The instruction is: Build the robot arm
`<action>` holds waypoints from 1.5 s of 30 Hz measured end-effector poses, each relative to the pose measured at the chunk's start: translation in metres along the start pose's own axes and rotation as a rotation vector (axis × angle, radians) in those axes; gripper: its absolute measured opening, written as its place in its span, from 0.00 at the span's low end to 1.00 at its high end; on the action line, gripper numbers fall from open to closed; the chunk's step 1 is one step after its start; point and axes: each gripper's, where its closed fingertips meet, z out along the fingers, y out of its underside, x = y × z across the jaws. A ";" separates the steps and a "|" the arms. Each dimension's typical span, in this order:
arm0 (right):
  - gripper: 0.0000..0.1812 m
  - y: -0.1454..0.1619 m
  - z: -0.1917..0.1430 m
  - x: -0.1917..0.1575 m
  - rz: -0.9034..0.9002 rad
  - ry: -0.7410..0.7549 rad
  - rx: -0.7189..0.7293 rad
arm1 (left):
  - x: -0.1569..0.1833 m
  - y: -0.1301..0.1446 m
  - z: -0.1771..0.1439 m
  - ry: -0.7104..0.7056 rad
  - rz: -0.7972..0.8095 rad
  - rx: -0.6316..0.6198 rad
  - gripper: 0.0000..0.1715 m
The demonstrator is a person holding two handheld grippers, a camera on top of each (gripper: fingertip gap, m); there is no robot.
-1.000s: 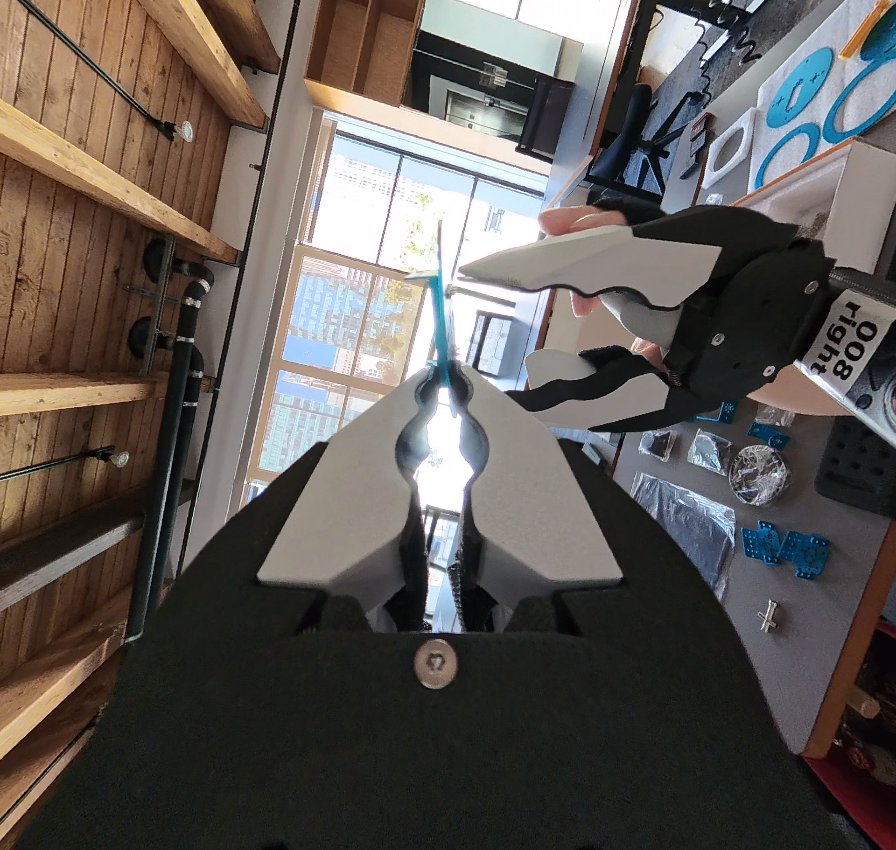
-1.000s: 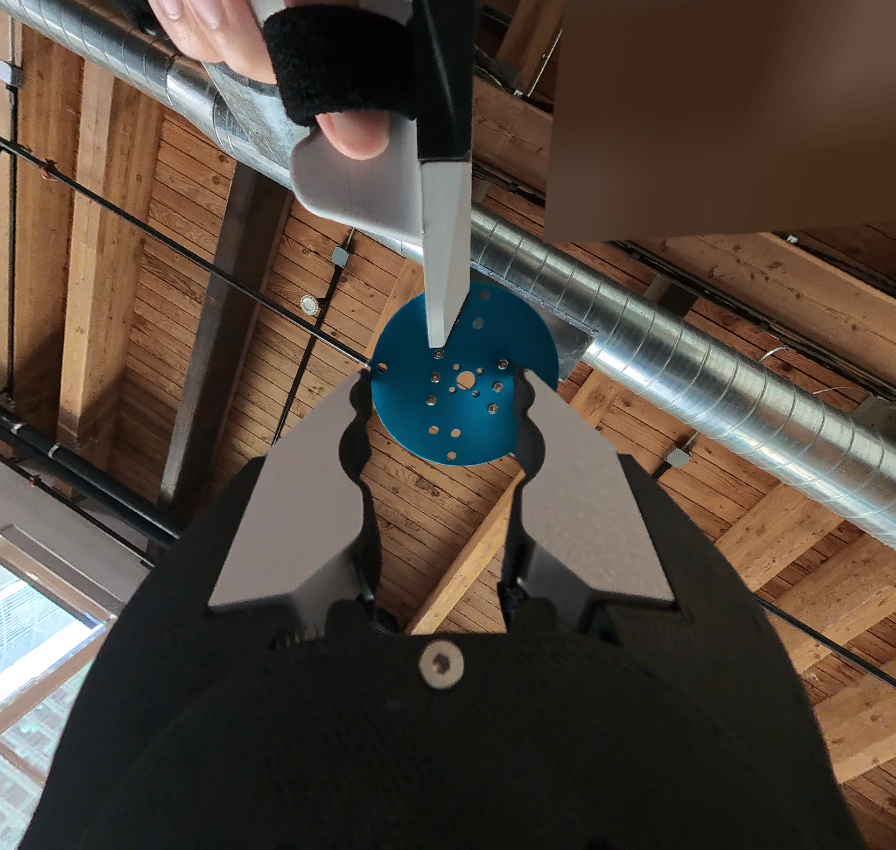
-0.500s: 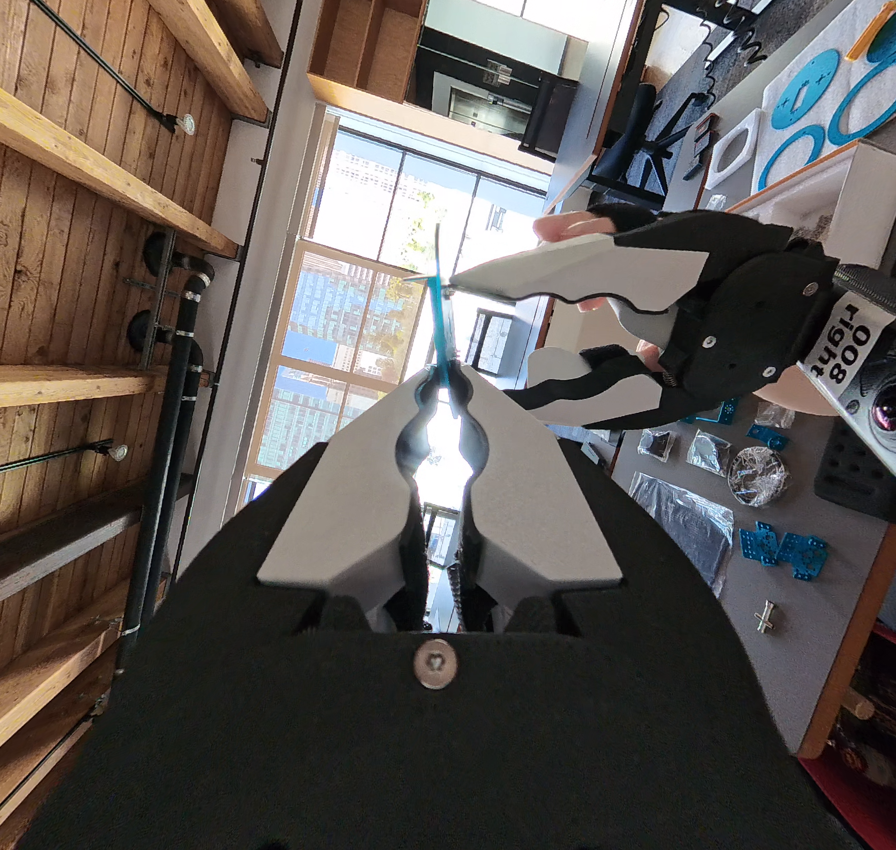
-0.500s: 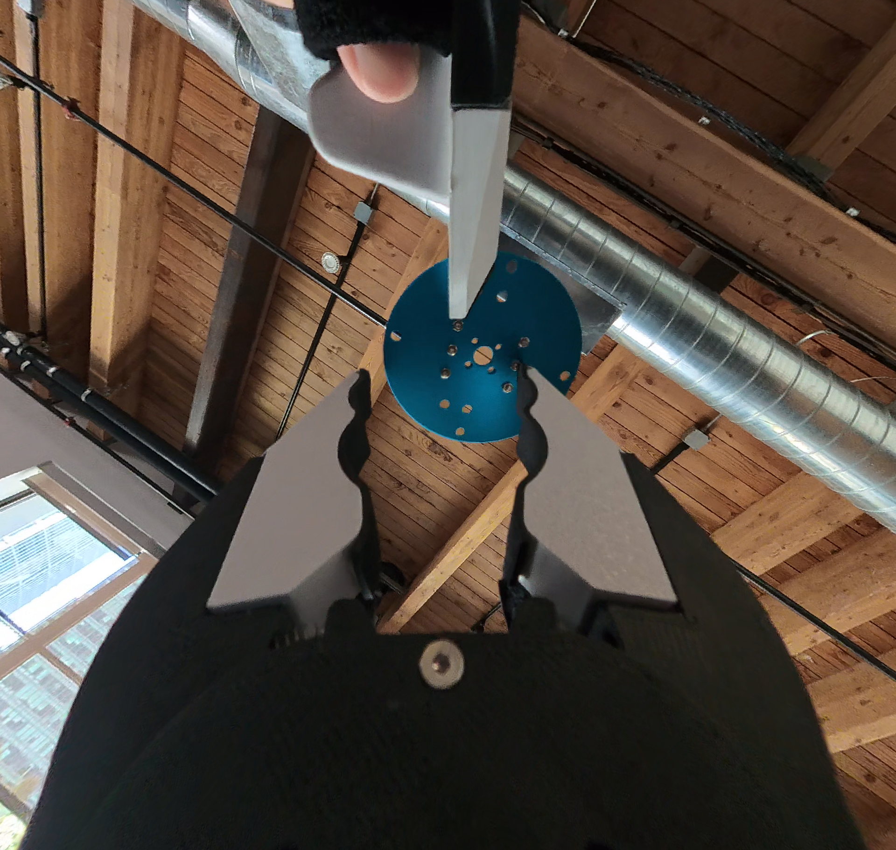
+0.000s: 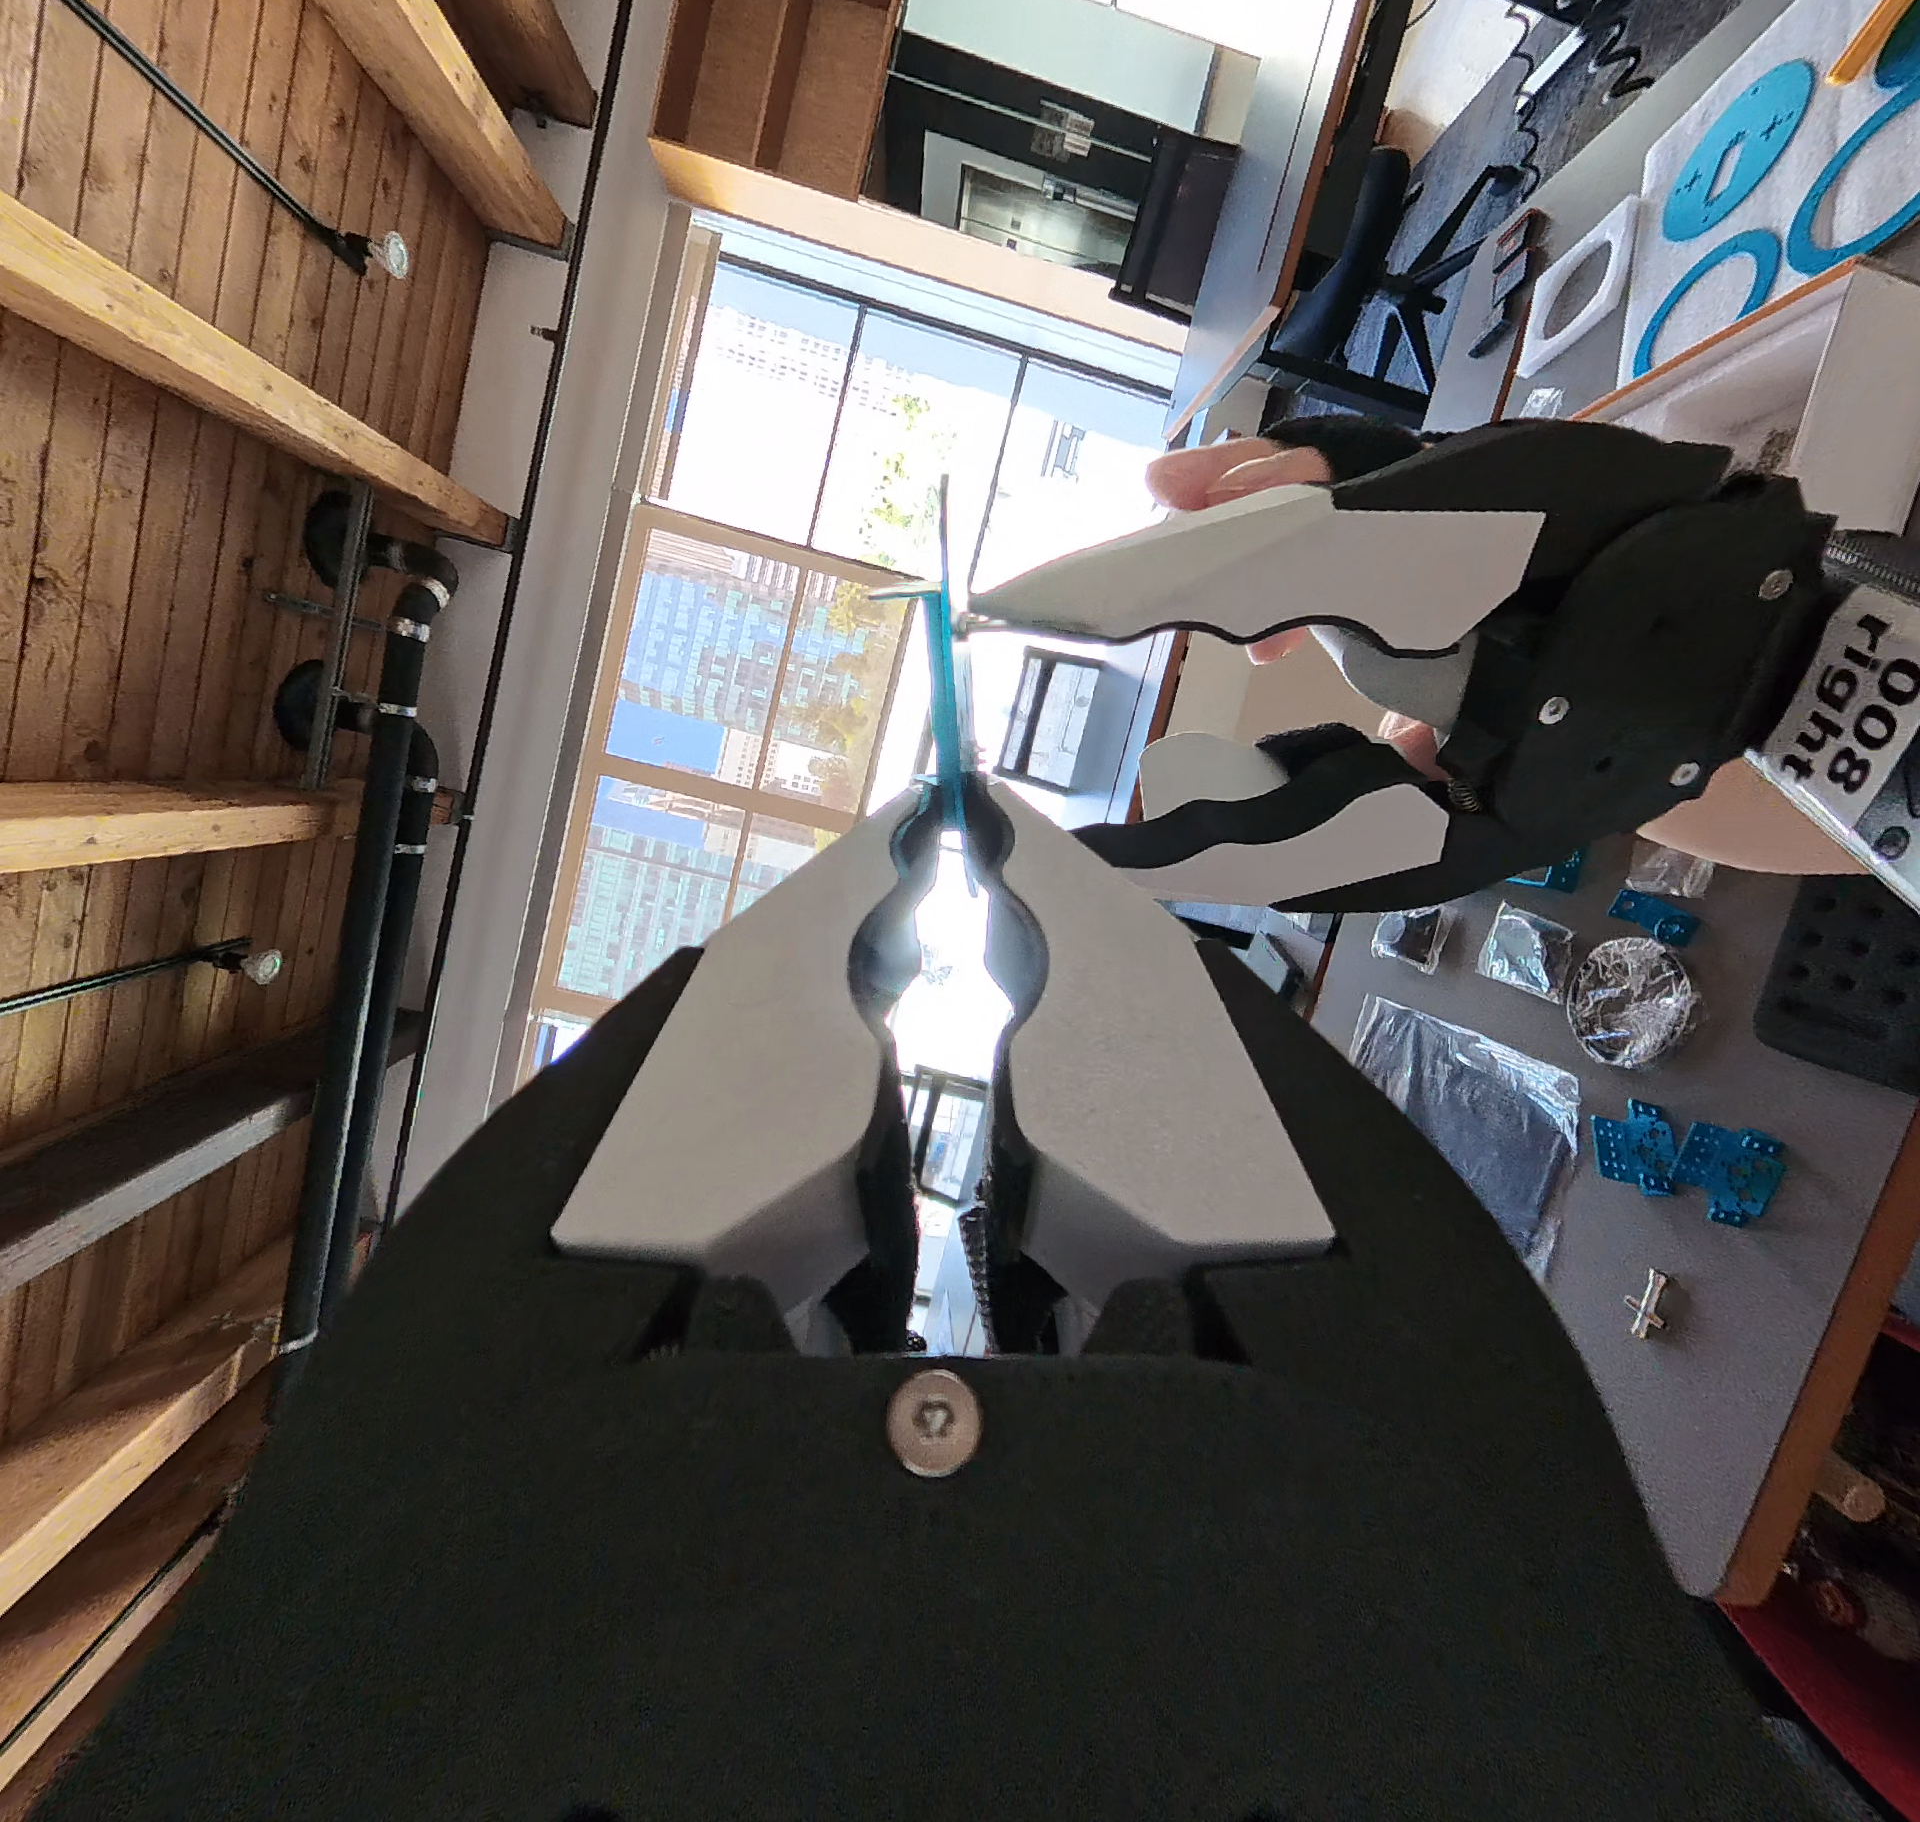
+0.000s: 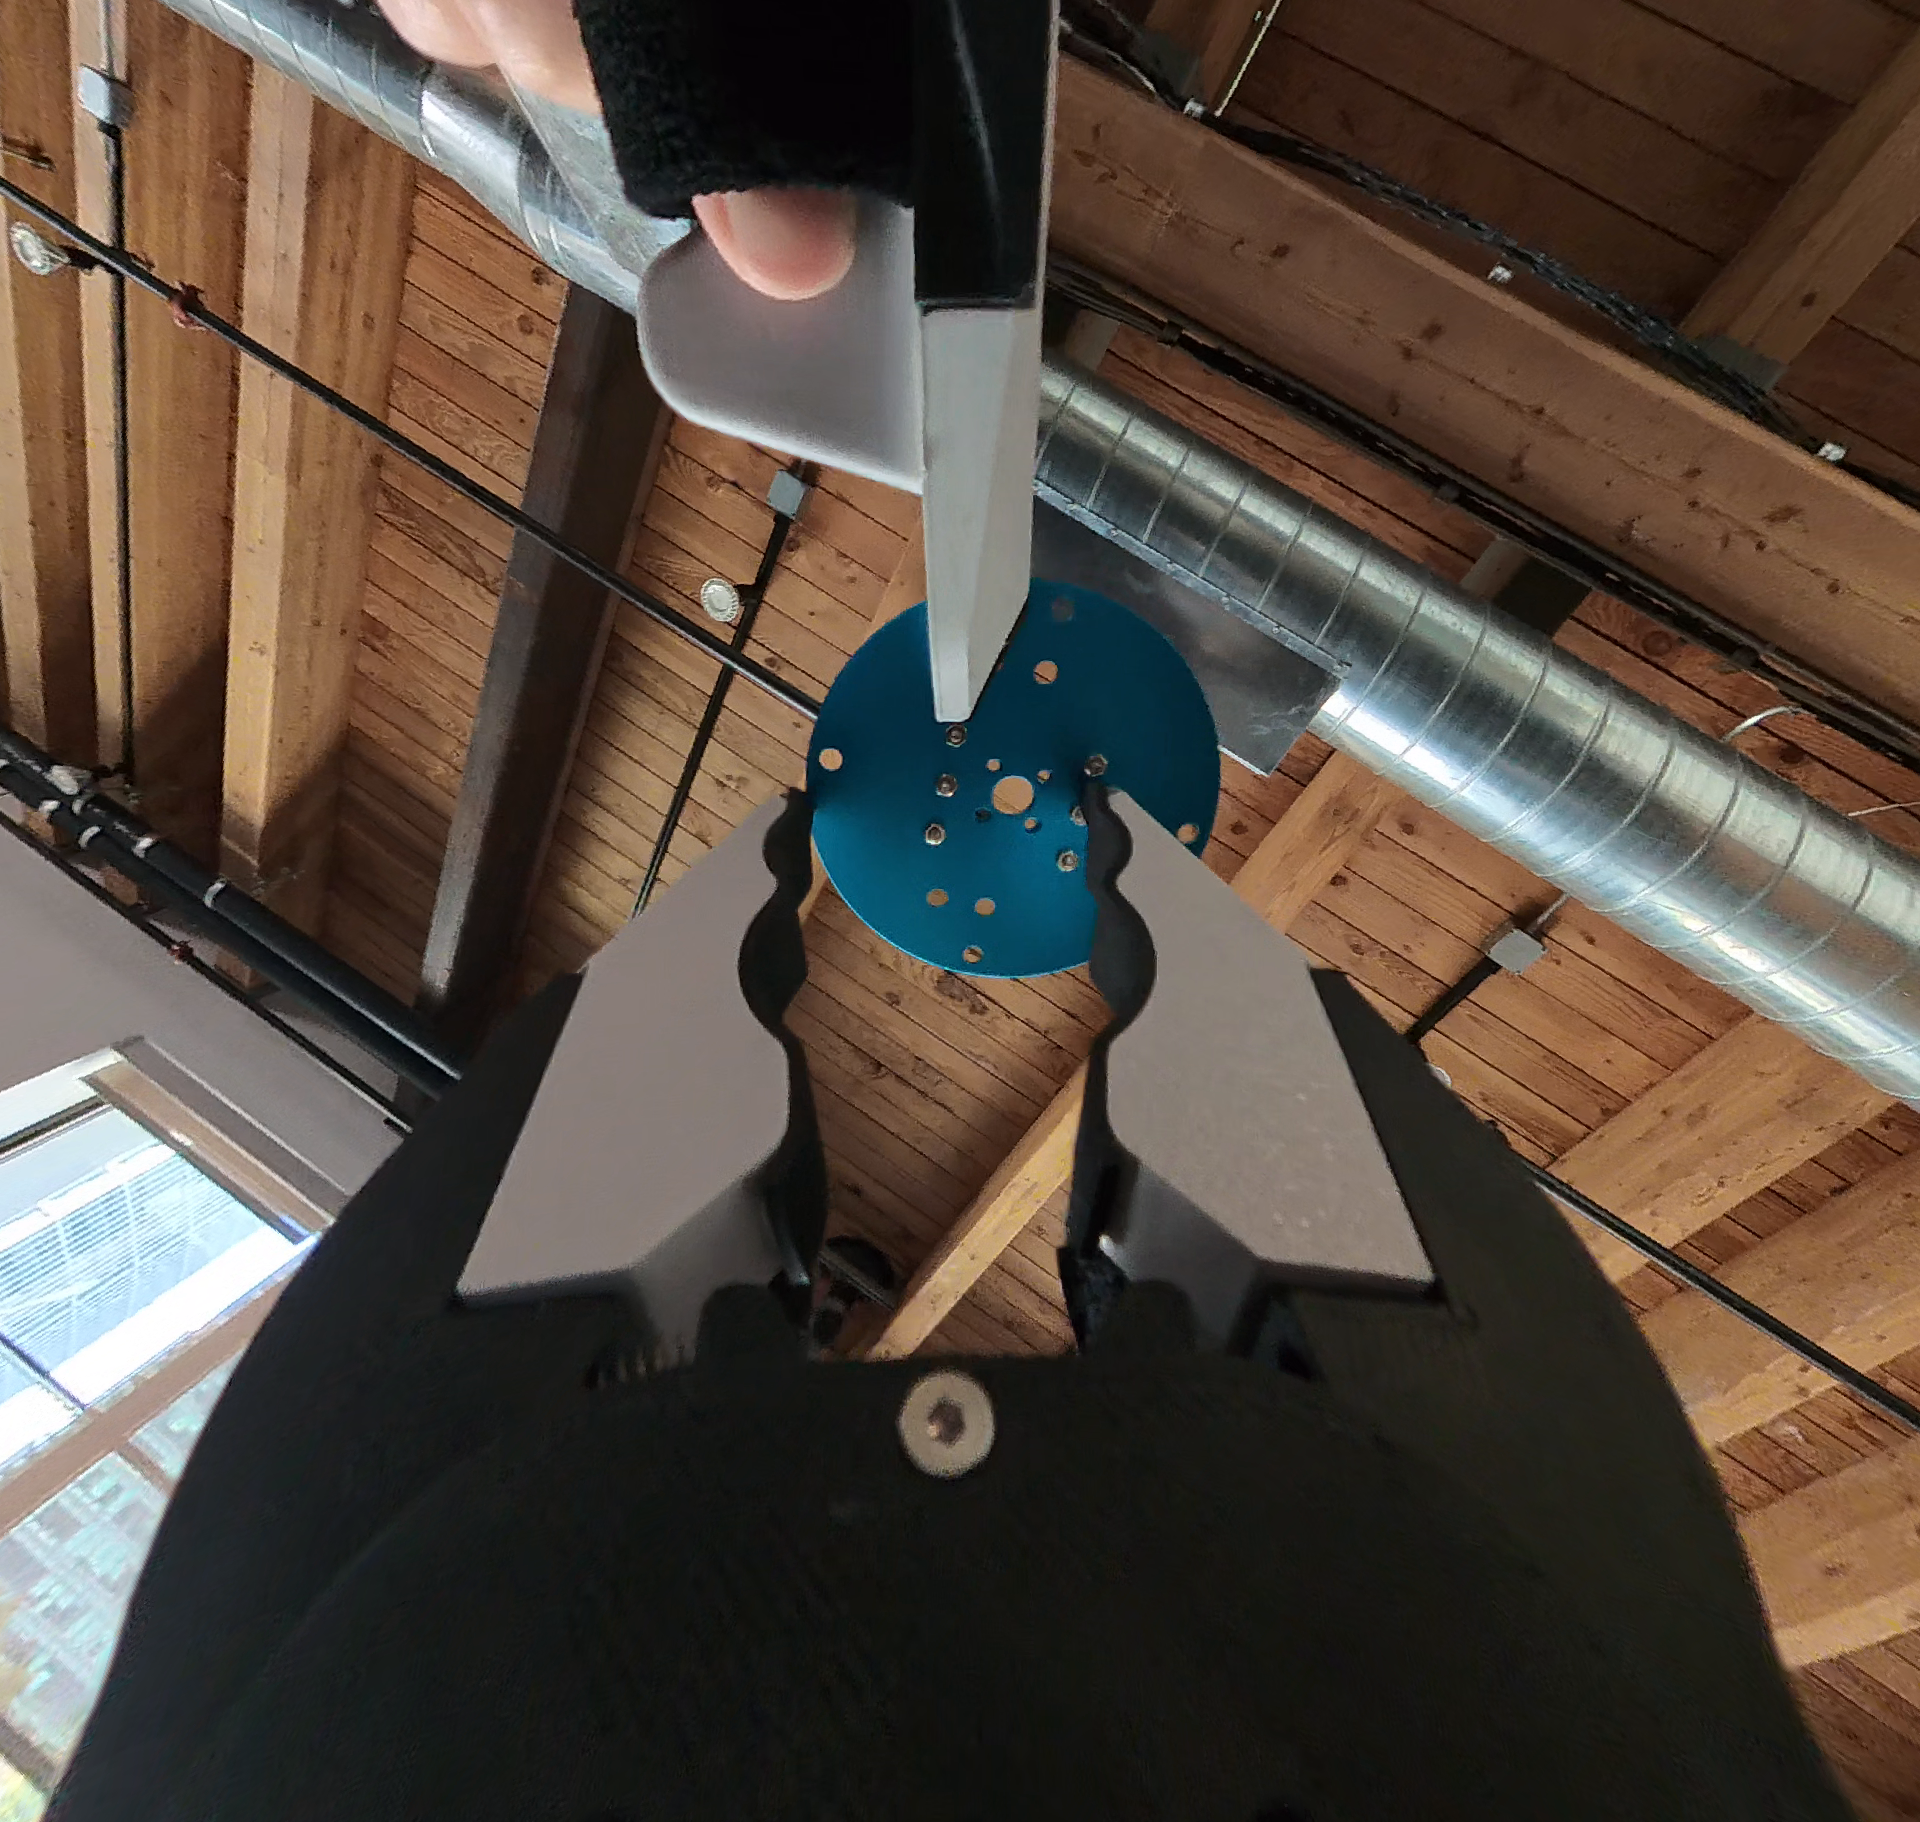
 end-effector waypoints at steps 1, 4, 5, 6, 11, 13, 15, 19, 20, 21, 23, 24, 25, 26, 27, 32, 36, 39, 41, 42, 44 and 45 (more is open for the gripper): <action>0.29 -0.002 -0.001 0.003 -0.006 0.019 0.009 | 0.001 0.000 0.000 0.000 -0.001 0.004 0.02; 0.29 -0.005 -0.004 0.007 0.033 0.029 0.026 | 0.001 0.002 0.001 0.004 -0.008 0.001 0.02; 0.29 -0.001 -0.003 0.006 0.047 0.014 0.007 | 0.002 0.002 0.001 0.006 -0.010 0.000 0.02; 0.29 0.003 -0.001 0.005 0.049 0.010 -0.015 | 0.002 0.003 0.001 0.004 -0.009 -0.002 0.02; 0.29 0.003 -0.001 -0.001 0.048 -0.015 -0.013 | 0.000 0.001 0.000 0.000 -0.008 0.004 0.02; 0.29 0.004 -0.001 -0.001 0.046 -0.017 -0.014 | 0.000 0.001 0.000 0.000 -0.011 0.005 0.02; 0.28 0.004 -0.001 -0.001 0.056 -0.017 -0.014 | 0.001 0.001 0.000 0.001 -0.013 0.008 0.02; 0.28 0.004 -0.002 -0.001 0.105 -0.023 -0.009 | 0.001 0.000 -0.001 -0.004 -0.013 0.019 0.02; 0.24 0.003 -0.002 -0.004 0.125 -0.046 -0.009 | 0.001 -0.002 -0.001 -0.005 -0.017 0.030 0.02; 0.23 0.003 -0.002 -0.007 0.146 -0.067 -0.007 | 0.000 -0.005 -0.003 -0.006 -0.023 0.044 0.02; 0.23 0.003 -0.003 -0.006 0.150 -0.040 0.002 | -0.002 -0.007 -0.004 -0.010 -0.016 0.042 0.02; 0.23 0.001 -0.005 -0.003 0.149 -0.013 0.016 | -0.003 -0.007 -0.004 -0.013 -0.015 0.036 0.02; 0.23 0.000 -0.007 0.002 0.166 0.009 0.030 | -0.004 -0.007 -0.005 -0.011 -0.020 0.037 0.02; 0.23 -0.002 -0.009 0.006 0.189 0.021 0.041 | -0.004 -0.005 -0.004 -0.007 -0.026 0.030 0.02; 0.24 -0.003 -0.011 0.010 0.203 0.033 0.049 | -0.004 -0.002 -0.003 -0.004 -0.030 0.017 0.02; 0.15 -0.006 -0.007 0.020 0.136 0.083 0.074 | -0.002 0.009 0.000 -0.023 -0.009 -0.038 0.02; 0.11 0.004 -0.002 0.012 0.097 0.053 0.036 | 0.000 0.013 0.002 -0.025 -0.001 -0.062 0.02; 0.03 -0.004 -0.006 0.012 0.138 0.040 0.072 | 0.001 0.019 0.004 -0.022 -0.005 -0.080 0.02; 0.03 -0.005 -0.006 0.014 0.162 0.039 0.062 | 0.002 0.023 0.005 -0.020 -0.003 -0.092 0.02; 0.03 -0.005 -0.005 0.013 0.166 0.024 0.057 | 0.003 0.024 0.006 -0.019 -0.005 -0.091 0.02; 0.06 -0.003 -0.003 0.009 0.165 -0.003 0.039 | 0.004 0.025 0.007 -0.018 -0.008 -0.095 0.02; 0.06 -0.004 -0.003 0.007 0.175 -0.016 0.043 | 0.004 0.025 0.007 -0.018 -0.009 -0.094 0.02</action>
